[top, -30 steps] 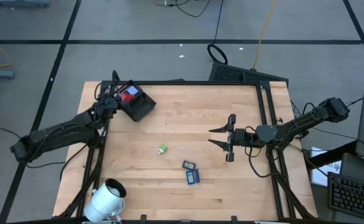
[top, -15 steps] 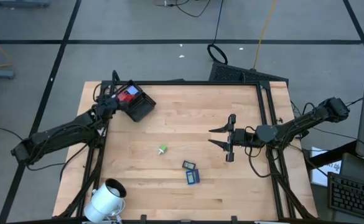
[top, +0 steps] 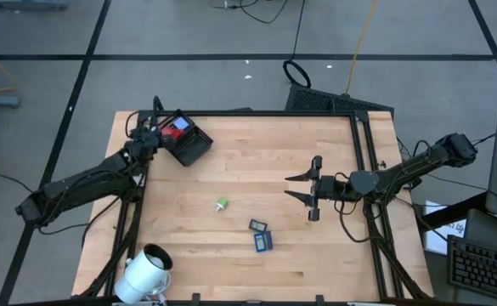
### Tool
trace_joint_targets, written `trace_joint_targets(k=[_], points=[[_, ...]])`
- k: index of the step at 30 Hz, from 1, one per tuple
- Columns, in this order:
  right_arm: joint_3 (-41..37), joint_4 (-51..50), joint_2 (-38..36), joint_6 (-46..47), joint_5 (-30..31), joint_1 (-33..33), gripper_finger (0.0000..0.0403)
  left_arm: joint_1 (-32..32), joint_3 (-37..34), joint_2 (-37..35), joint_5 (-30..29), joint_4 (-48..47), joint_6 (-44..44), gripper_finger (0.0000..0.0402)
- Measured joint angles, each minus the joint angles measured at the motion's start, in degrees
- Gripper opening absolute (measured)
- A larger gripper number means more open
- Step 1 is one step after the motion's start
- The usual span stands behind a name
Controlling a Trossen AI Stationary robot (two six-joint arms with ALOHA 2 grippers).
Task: Pick & Place Office items
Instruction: Put the purple charger adapter into the top black bin, then put the green charger adapter into the top black bin
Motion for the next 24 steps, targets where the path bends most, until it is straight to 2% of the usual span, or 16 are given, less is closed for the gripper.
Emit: trace_joint_targets(k=[4,14,19,21,24], points=[[0.00,0.01,0.00,0.00,0.00,0.00,0.0155,0.01,0.00,0.00,-0.02,0.00,-0.25,0.0142],[0.00,-0.02,0.00,0.00,0.00,0.00,0.0155,0.01,0.00,0.00,-0.04,0.04,-1.25,0.0253],[0.00,-0.02,0.00,0.00,0.00,0.00,0.0155,0.00,0.00,0.00,0.02,0.14,-1.19,0.0288],[0.00,-0.03,0.00,0.00,0.00,0.00,0.0155,0.00,0.01,-0.02,2.99,0.27,-0.63,0.0296],[0.00,-0.05,0.00,0.00,0.00,0.00,0.0155,-0.04,0.00,-0.07,15.64,2.71,5.48,0.0300]])
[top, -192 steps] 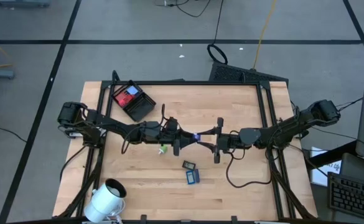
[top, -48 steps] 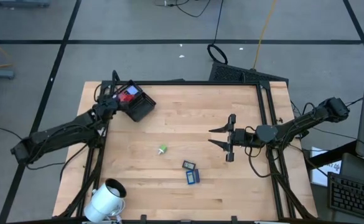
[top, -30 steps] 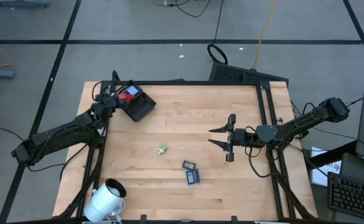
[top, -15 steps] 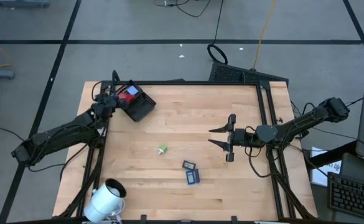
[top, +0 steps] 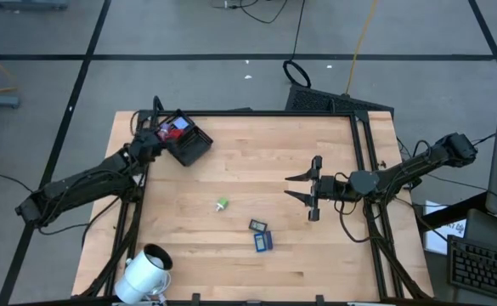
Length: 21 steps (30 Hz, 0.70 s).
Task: Pick & Place Office items
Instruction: Put the green charger adapter into the top black bin
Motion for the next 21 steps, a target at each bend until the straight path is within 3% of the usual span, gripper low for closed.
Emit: trace_joint_targets(k=[5,9,12,21], points=[[0.00,-0.01,0.00,0.00,0.00,0.00,0.0155,-1.55,0.01,0.00,24.16,6.65,7.93,0.0289],[0.02,0.61,0.68,0.04,-0.01,0.00,0.0155,-3.72,0.02,0.00,34.86,13.52,3.52,0.0278],[0.02,2.15,2.01,0.04,-0.15,0.00,0.0155,-6.00,0.07,-0.02,35.34,15.56,3.00,0.0274],[0.02,4.73,3.96,-1.21,-0.15,0.00,0.0155,-14.69,0.07,5.05,26.35,9.17,-4.78,0.0284]])
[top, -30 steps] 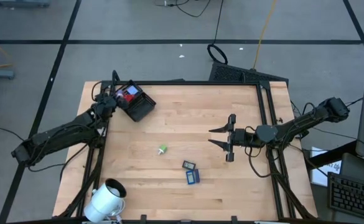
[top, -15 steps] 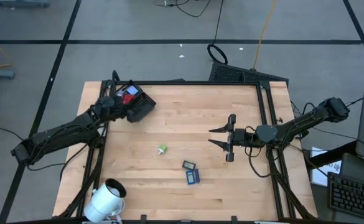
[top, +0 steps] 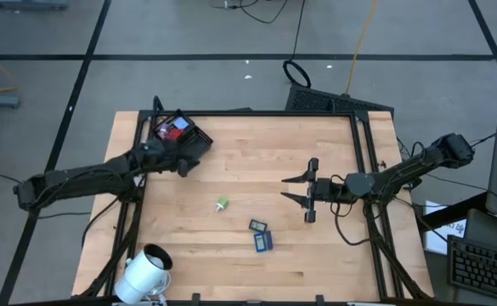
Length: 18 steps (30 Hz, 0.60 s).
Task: Pick & Place Office items
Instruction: Put the green charger adapter into the top black bin
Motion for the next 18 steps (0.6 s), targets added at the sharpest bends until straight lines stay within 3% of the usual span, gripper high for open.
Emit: trace_joint_targets(k=[6,14,18], points=[[0.00,0.09,0.00,-0.30,0.04,-0.04,0.0155,-4.44,0.00,5.02,-0.48,2.77,-0.32,0.0291],[0.00,0.05,0.02,-0.32,0.11,-0.04,0.0155,-14.19,-0.02,6.40,3.62,20.89,2.14,0.0277],[0.00,0.02,0.02,-0.33,0.12,-0.04,0.0155,-21.08,0.00,6.40,2.82,26.79,6.55,0.0272]])
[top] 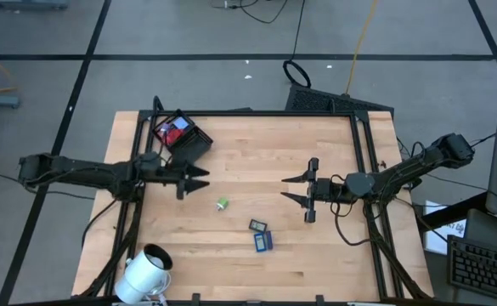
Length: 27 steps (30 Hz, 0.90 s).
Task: Pick & Place Office items
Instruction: Put the green charger adapter into the top black bin
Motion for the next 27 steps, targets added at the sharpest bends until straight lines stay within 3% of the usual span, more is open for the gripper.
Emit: trace_joint_targets(k=[8,13,16,22,27], points=[[0.00,0.00,0.00,0.00,0.01,-0.01,0.0155,-9.29,-0.02,6.88,-4.00,5.07,1.61,0.0271],[0.00,0.01,0.00,-0.01,0.02,-0.02,0.0155,-12.84,2.31,14.07,-7.92,3.96,-2.13,0.0271],[0.00,0.02,0.00,-0.59,0.03,-0.02,0.0155,-15.14,8.69,18.17,-9.90,-4.46,-1.98,0.0271],[0.00,0.08,0.00,-1.60,0.03,-0.02,0.0155,-18.87,27.11,29.99,-18.10,-32.33,-2.04,0.0271],[0.00,0.04,0.00,-1.56,0.05,-0.02,0.0155,-19.07,37.58,39.45,-18.93,-44.55,-7.87,0.0271]])
